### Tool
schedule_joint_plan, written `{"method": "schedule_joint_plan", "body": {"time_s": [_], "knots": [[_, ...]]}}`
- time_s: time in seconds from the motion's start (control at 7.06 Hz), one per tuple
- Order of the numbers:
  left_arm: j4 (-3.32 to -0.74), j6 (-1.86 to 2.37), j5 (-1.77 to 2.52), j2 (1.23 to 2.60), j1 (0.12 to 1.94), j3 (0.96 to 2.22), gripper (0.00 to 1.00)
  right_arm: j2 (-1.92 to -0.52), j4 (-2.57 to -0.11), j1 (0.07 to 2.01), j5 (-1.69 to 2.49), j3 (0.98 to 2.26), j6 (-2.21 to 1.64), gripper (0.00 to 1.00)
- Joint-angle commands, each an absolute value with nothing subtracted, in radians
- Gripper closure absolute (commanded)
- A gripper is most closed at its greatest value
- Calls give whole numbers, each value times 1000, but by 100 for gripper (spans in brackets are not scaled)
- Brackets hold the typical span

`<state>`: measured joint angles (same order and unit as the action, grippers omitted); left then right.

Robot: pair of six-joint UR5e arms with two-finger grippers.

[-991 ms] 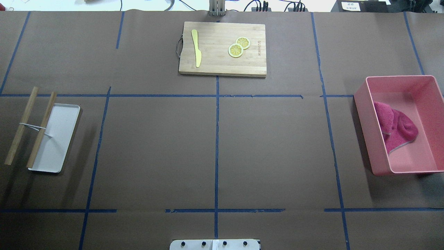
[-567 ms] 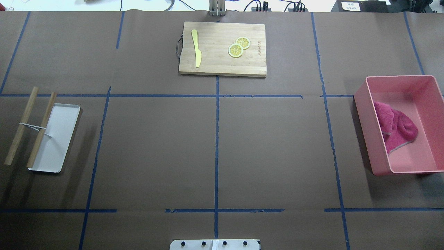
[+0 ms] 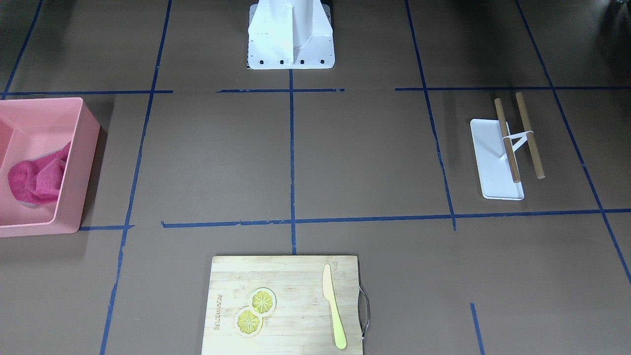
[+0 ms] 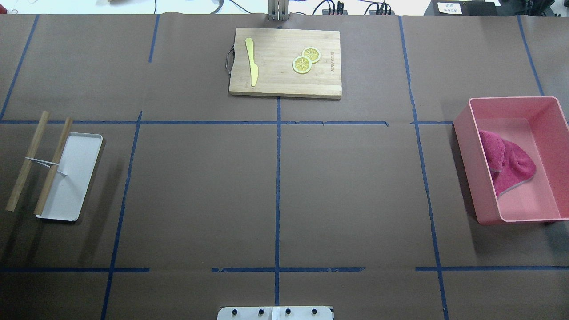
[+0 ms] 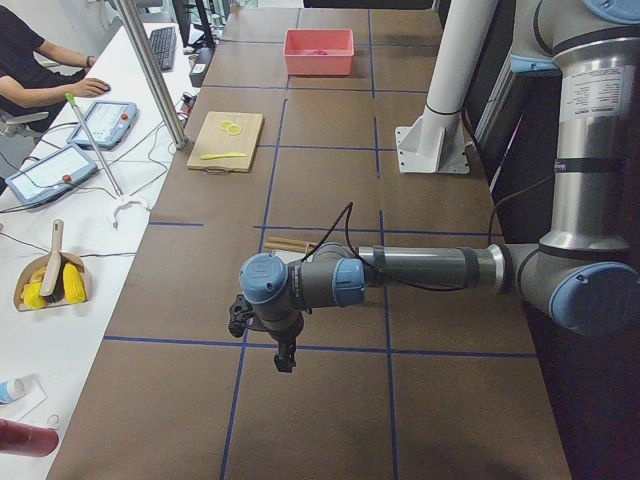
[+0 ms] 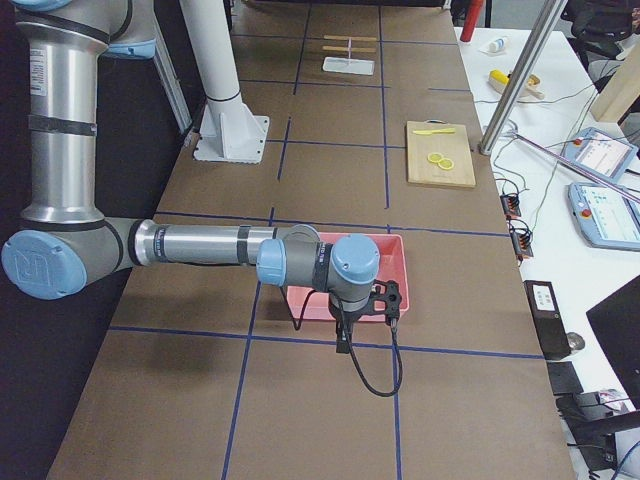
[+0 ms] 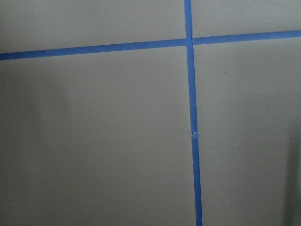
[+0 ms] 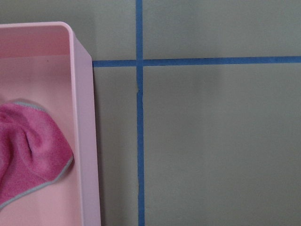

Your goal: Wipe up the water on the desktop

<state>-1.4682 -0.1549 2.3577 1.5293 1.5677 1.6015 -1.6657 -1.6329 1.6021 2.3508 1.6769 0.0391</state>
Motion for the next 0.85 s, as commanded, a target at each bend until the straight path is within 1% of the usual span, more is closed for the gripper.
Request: {"method": "schedule_joint_plan", "body": {"time_s": [0.0, 0.71], "knots": [[-1470, -155, 2358, 1532, 1568, 1601, 0, -1664, -1632, 1618, 2352, 1651, 87, 0], [-1474, -155, 2358, 1534, 1566, 1601, 0, -1661, -1632, 1626, 2385, 1651, 86, 0]]}}
